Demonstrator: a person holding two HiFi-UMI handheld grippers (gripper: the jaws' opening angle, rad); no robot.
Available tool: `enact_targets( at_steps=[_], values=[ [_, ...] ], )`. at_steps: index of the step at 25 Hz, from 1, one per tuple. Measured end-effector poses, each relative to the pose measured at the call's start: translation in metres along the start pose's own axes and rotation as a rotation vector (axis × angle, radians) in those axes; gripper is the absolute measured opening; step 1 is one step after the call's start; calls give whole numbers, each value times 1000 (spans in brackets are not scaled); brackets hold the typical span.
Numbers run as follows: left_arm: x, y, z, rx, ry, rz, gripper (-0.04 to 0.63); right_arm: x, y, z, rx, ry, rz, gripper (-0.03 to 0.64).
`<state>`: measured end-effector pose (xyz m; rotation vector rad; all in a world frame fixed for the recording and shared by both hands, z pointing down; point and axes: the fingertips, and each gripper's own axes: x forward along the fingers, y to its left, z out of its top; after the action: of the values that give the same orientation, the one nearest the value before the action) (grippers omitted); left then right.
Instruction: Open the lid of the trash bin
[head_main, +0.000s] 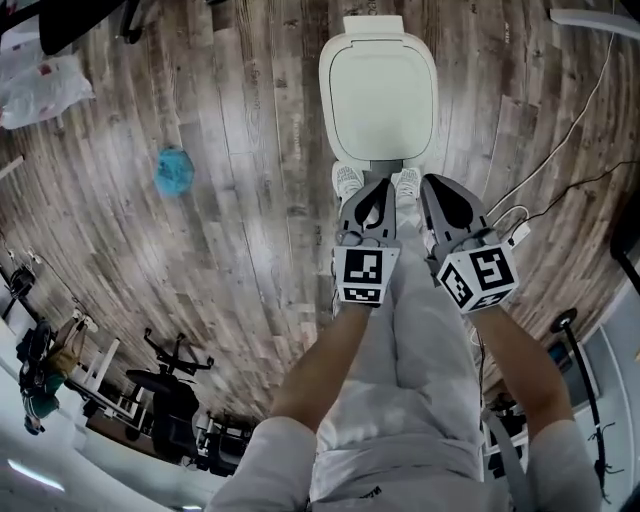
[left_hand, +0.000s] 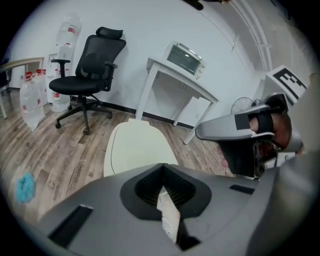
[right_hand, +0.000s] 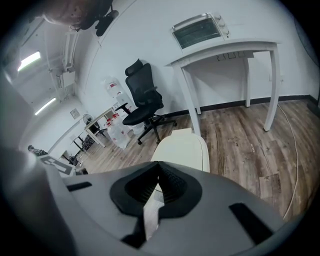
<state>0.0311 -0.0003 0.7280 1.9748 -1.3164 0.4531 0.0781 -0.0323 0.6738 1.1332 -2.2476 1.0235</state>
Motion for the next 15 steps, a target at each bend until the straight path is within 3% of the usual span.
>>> enact_targets(
  at_steps=[7, 15],
  values=[
    [25, 10, -42, -1, 31, 21, 2, 14, -9, -36, 35, 12, 7, 17],
    [43, 7, -57, -11, 41, 34, 2, 20, -15, -53, 53, 20, 14, 16]
  ],
)
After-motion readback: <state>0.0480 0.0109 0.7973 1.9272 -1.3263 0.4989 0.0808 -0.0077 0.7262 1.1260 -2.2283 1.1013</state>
